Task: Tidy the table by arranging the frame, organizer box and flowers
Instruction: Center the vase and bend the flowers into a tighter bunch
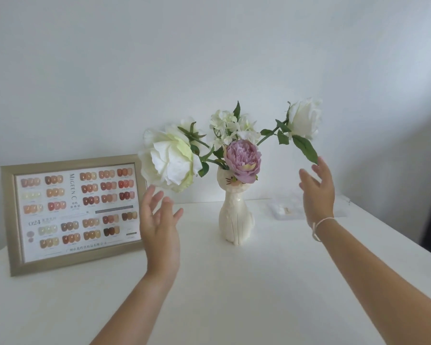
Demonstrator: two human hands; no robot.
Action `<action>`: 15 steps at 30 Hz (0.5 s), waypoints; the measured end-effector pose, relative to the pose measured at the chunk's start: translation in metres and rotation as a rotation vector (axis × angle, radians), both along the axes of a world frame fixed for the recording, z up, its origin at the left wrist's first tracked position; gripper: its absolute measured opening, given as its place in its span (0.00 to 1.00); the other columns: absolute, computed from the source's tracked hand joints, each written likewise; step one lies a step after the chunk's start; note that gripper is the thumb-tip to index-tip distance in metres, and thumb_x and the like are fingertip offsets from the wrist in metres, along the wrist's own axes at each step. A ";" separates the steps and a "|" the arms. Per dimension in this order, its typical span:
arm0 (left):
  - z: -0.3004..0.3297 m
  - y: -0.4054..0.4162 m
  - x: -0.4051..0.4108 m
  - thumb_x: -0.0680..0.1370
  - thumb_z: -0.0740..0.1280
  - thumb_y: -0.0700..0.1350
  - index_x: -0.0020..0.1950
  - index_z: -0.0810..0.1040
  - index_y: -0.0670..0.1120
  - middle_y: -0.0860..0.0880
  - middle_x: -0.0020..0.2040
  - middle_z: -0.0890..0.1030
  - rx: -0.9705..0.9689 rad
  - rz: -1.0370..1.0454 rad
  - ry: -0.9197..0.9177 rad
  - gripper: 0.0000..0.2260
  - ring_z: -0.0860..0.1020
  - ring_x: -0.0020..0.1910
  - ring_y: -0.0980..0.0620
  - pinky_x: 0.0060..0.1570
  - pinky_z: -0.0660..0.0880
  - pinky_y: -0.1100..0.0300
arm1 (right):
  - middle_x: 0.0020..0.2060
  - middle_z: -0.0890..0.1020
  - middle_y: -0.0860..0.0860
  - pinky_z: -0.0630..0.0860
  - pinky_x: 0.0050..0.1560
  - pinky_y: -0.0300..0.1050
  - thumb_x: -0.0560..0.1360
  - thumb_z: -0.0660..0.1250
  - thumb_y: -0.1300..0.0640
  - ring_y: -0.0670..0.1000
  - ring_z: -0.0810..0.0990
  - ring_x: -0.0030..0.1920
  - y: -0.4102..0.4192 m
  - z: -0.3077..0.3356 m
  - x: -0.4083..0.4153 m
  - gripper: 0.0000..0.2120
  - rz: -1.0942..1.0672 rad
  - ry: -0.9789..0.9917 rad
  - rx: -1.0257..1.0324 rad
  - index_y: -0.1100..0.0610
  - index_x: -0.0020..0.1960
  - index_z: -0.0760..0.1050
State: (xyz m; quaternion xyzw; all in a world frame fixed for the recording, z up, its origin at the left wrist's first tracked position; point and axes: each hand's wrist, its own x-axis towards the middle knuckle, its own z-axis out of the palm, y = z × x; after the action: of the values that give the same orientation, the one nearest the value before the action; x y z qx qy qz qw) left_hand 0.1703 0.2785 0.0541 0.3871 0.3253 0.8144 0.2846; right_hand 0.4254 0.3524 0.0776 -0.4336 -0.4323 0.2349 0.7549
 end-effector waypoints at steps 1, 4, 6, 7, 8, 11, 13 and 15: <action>0.007 -0.006 -0.005 0.78 0.62 0.43 0.57 0.72 0.61 0.53 0.58 0.74 0.027 0.024 -0.023 0.14 0.75 0.60 0.54 0.52 0.78 0.58 | 0.64 0.69 0.46 0.70 0.59 0.44 0.74 0.63 0.53 0.48 0.73 0.62 0.001 0.012 0.005 0.24 -0.044 0.010 0.023 0.45 0.69 0.63; 0.024 -0.020 -0.016 0.78 0.61 0.43 0.58 0.71 0.62 0.50 0.60 0.72 0.105 0.091 -0.029 0.15 0.73 0.64 0.53 0.54 0.78 0.56 | 0.66 0.67 0.48 0.67 0.54 0.38 0.73 0.64 0.51 0.46 0.71 0.59 0.003 0.044 0.016 0.24 -0.157 0.004 0.064 0.47 0.68 0.64; 0.032 -0.025 -0.019 0.78 0.60 0.43 0.59 0.70 0.62 0.53 0.60 0.71 0.138 0.110 0.034 0.15 0.72 0.64 0.56 0.55 0.77 0.56 | 0.65 0.66 0.49 0.66 0.55 0.39 0.72 0.65 0.50 0.47 0.70 0.58 0.005 0.058 0.020 0.25 -0.174 -0.046 0.056 0.47 0.67 0.63; 0.035 -0.027 -0.018 0.79 0.60 0.43 0.60 0.70 0.62 0.55 0.61 0.71 0.144 0.109 0.075 0.15 0.72 0.63 0.58 0.56 0.76 0.56 | 0.66 0.66 0.50 0.66 0.56 0.40 0.72 0.65 0.50 0.47 0.70 0.59 0.007 0.063 0.021 0.26 -0.164 -0.079 0.039 0.47 0.68 0.63; 0.036 -0.028 -0.018 0.79 0.60 0.44 0.61 0.70 0.62 0.56 0.63 0.70 0.143 0.107 0.118 0.15 0.72 0.63 0.60 0.58 0.76 0.56 | 0.67 0.66 0.50 0.65 0.57 0.40 0.72 0.65 0.50 0.48 0.69 0.60 0.007 0.068 0.022 0.27 -0.147 -0.114 0.020 0.48 0.69 0.62; 0.039 -0.030 -0.015 0.78 0.62 0.46 0.62 0.70 0.63 0.53 0.67 0.71 0.118 0.115 0.221 0.16 0.72 0.64 0.59 0.64 0.72 0.51 | 0.70 0.65 0.50 0.64 0.60 0.41 0.72 0.65 0.50 0.50 0.67 0.66 0.010 0.081 0.022 0.29 -0.069 -0.206 -0.040 0.47 0.71 0.60; 0.042 -0.030 -0.013 0.78 0.63 0.46 0.59 0.72 0.66 0.48 0.67 0.72 0.112 0.130 0.275 0.15 0.72 0.66 0.54 0.65 0.70 0.48 | 0.70 0.66 0.50 0.66 0.63 0.44 0.72 0.66 0.51 0.51 0.68 0.67 0.010 0.088 0.019 0.29 -0.004 -0.237 -0.074 0.47 0.71 0.60; 0.045 -0.029 -0.010 0.78 0.63 0.47 0.57 0.71 0.67 0.49 0.66 0.73 0.118 0.139 0.321 0.15 0.71 0.66 0.51 0.64 0.71 0.48 | 0.68 0.68 0.49 0.70 0.64 0.49 0.73 0.65 0.53 0.51 0.71 0.63 0.010 0.092 0.014 0.27 0.039 -0.246 -0.082 0.48 0.70 0.63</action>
State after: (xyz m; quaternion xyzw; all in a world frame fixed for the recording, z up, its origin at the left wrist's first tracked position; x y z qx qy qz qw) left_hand 0.1600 0.2498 0.0990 0.5048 0.3440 0.7776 0.1489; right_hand 0.4392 0.3629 0.1700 -0.4811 -0.5200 0.2120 0.6731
